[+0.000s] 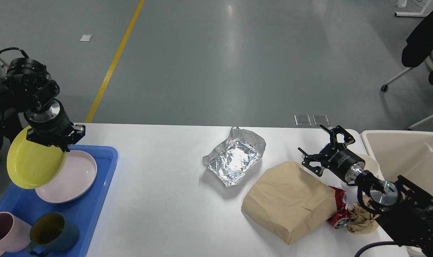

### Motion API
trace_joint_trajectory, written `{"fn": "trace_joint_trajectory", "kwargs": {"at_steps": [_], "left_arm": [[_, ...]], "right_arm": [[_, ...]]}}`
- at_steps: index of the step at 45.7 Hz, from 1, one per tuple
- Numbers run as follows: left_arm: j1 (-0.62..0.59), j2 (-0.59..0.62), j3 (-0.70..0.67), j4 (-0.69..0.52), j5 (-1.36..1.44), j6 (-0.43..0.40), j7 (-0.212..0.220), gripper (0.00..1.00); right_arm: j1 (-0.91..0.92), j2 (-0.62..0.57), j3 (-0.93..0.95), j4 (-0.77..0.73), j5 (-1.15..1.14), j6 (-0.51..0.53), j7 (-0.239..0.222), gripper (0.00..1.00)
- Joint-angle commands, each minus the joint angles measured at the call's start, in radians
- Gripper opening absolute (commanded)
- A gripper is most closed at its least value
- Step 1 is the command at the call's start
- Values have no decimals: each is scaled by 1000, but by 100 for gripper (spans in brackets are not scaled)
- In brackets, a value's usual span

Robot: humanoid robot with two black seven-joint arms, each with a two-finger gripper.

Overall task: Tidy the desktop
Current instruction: 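Lift the yellow plate and carry it over the blue tray, then lay the yellow plate onto the pink plate and release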

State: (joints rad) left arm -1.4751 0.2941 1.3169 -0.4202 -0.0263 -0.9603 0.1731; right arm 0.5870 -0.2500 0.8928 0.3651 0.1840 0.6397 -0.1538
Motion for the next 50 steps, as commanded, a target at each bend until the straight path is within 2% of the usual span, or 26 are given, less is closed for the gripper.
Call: {"fn": "trace_joint_trajectory", "kwargs": {"at_steps": [1, 4, 18, 33, 50], "left_arm": [[42, -4, -13, 1, -1, 0, -4, 0], [67, -9, -31, 1, -1, 8, -3, 0], [119, -9, -44, 3, -1, 173, 0, 0], [159, -23, -47, 5, -1, 285, 2, 0], [219, -24, -94, 8, -1, 318, 0, 0]], "right_arm": [[-1, 0, 0, 0, 0, 0, 0, 100], [-1, 0, 0, 0, 0, 0, 0, 100], [1, 0, 0, 0, 0, 0, 0, 100], [-1, 0, 0, 0, 0, 0, 0, 100], [1, 0, 0, 0, -1, 0, 0, 100]]}}
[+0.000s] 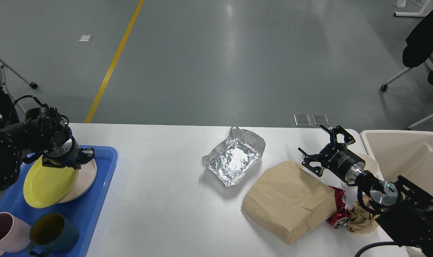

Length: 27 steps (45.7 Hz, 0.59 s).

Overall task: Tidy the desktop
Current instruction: 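Lay the yellow plate onto the pink plate and release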

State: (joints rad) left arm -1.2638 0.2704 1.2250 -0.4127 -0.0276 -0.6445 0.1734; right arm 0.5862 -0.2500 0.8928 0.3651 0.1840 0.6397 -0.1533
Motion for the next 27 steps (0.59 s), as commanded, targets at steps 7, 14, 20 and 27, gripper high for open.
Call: {"fn": "trace_joint_trajectory", "kwargs": {"at_steps": [7, 14, 20, 27], "left_arm": [[9, 1, -1, -2, 0, 3, -2, 5], [7, 4, -1, -2, 0, 31, -9, 19], [7, 4, 1, -2, 0, 77, -8, 21], [7, 4, -1, -2, 0, 111, -8, 24]], "right_arm": [[0, 0, 0, 0, 0, 0, 0, 100], [0, 0, 0, 0, 0, 0, 0, 100], [1, 0, 0, 0, 0, 0, 0, 100], [1, 0, 0, 0, 0, 0, 0, 100]]}}
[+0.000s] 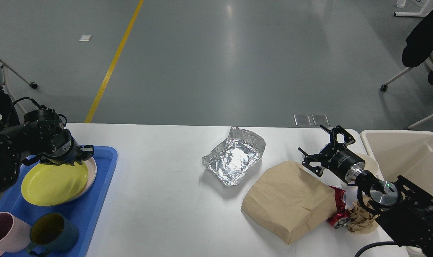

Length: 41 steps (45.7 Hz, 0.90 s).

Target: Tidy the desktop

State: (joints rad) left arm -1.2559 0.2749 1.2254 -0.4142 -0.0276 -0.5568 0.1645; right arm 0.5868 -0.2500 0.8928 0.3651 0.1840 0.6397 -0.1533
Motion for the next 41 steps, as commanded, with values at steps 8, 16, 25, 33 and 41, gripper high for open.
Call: {"fn": "trace_joint_trajectory", "kwargs": {"at_steps": [8, 16, 25, 33, 41], "left_arm": [[-2, 0, -1, 0, -3, 25, -3, 36], [-17, 3, -6, 0, -5, 20, -8, 62], [-26, 1, -55, -11, -3, -5, 3, 95], [-230, 4, -87, -40, -17, -236, 4, 97], [-378, 1, -442, -32, -21, -261, 7, 97]], "right_arm": [[1, 0, 0, 0, 0, 0, 0, 100], [-1, 0, 0, 0, 0, 0, 0, 100], [-1, 0, 0, 0, 0, 0, 0, 100], [1, 0, 0, 0, 0, 0, 0, 100], [1, 0, 0, 0, 0, 0, 0, 100]]}}
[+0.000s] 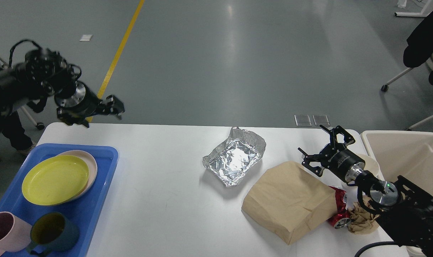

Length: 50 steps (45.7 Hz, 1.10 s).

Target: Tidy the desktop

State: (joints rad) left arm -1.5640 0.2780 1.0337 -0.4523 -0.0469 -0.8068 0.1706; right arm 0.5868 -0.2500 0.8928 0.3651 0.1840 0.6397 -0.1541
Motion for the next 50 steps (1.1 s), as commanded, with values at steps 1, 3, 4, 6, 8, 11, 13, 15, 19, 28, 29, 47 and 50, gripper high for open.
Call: {"fn": "trace_joint_trajectory", "kwargs": {"at_steps": [1, 3, 4, 6, 8, 11, 13, 15, 19, 28, 29, 47, 50], "left_arm": [[-71, -3, -318, 9, -2, -9, 3, 97], [-71, -6, -461, 12, -2, -6, 4, 97], [-74, -5, -531, 15, -2, -6, 7, 97], [-76, -5, -659, 24, -2, -3, 23, 97], [-77, -3, -786, 40, -2, 4, 49, 97], [-76, -5, -978, 60, -1, 26, 113, 97], [-76, -8, -1099, 61, -1, 43, 164, 97], [-76, -11, -1205, 61, 2, 57, 210, 97], [-76, -10, -1406, 63, -1, 98, 251, 97], [-62, 33, -1506, 63, 2, 116, 248, 97], [-64, 47, -1506, 63, 5, 121, 250, 97], [-56, 64, -1531, 135, -14, 360, 253, 97], [-15, 52, -1570, 135, -53, 441, 251, 97]], "right_arm": [[-1, 0, 0, 0, 0, 0, 1, 100], [1, 0, 0, 0, 0, 0, 1, 100], [-1, 0, 0, 0, 0, 0, 1, 100], [-1, 0, 0, 0, 0, 0, 1, 100], [-1, 0, 0, 0, 0, 0, 1, 100], [1, 0, 0, 0, 0, 0, 1, 100], [-1, 0, 0, 0, 0, 0, 1, 100], [-1, 0, 0, 0, 0, 0, 1, 100], [-1, 0, 0, 0, 0, 0, 1, 100], [1, 0, 0, 0, 0, 0, 1, 100], [1, 0, 0, 0, 0, 0, 1, 100], [1, 0, 0, 0, 0, 0, 1, 100], [-1, 0, 0, 0, 0, 0, 1, 100]]}}
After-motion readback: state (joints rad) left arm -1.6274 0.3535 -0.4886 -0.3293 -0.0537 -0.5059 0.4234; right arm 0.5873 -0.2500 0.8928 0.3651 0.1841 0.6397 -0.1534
